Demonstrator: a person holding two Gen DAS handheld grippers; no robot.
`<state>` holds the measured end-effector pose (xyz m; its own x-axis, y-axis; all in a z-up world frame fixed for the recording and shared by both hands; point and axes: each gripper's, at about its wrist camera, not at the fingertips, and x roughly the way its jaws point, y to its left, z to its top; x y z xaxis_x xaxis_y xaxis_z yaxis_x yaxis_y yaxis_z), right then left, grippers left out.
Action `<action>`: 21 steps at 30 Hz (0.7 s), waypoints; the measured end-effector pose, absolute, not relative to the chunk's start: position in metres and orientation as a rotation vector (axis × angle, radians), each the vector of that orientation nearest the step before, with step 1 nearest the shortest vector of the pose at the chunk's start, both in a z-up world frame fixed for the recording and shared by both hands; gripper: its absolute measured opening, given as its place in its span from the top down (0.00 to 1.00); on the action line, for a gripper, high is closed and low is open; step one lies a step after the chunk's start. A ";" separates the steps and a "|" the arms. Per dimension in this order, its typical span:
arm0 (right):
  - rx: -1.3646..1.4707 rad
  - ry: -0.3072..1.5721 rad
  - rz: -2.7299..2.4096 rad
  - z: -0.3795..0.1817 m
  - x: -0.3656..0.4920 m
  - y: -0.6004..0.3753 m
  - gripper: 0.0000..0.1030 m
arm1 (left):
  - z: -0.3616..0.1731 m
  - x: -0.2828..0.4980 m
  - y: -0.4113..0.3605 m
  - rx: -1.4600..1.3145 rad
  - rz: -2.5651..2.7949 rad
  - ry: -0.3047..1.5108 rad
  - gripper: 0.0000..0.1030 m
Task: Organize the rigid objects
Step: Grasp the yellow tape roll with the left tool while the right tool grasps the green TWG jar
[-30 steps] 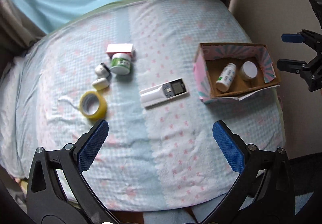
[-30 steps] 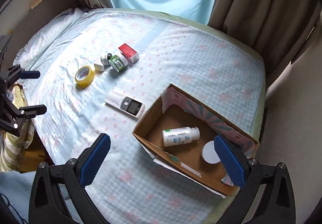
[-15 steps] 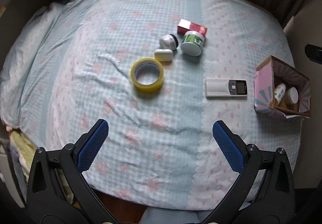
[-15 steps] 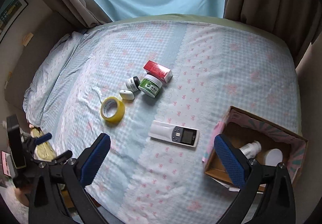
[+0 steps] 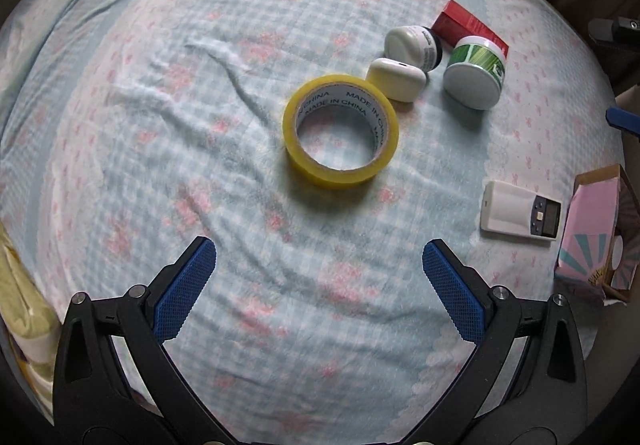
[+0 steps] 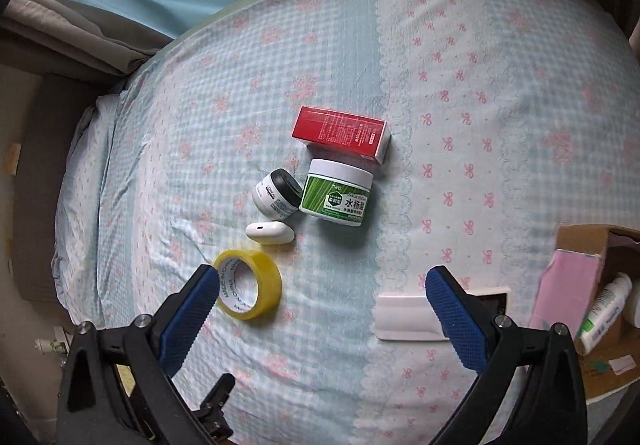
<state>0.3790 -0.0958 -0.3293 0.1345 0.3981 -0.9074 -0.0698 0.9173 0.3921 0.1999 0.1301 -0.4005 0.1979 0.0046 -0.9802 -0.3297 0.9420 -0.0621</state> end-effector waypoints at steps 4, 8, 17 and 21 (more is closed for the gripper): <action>0.326 1.443 0.303 -0.366 0.411 -0.080 0.00 | -0.441 0.218 0.134 -0.306 0.235 1.371 0.00; 0.376 1.472 0.252 -0.396 0.437 -0.075 0.00 | -0.468 0.233 0.132 -0.285 0.232 1.362 0.00; 0.493 1.531 0.175 -0.444 0.454 -0.070 0.04 | -0.497 0.255 0.132 -0.254 0.239 1.323 0.00; 0.526 1.541 0.163 -0.455 0.454 -0.068 0.09 | -0.503 0.260 0.127 -0.218 0.228 1.311 0.00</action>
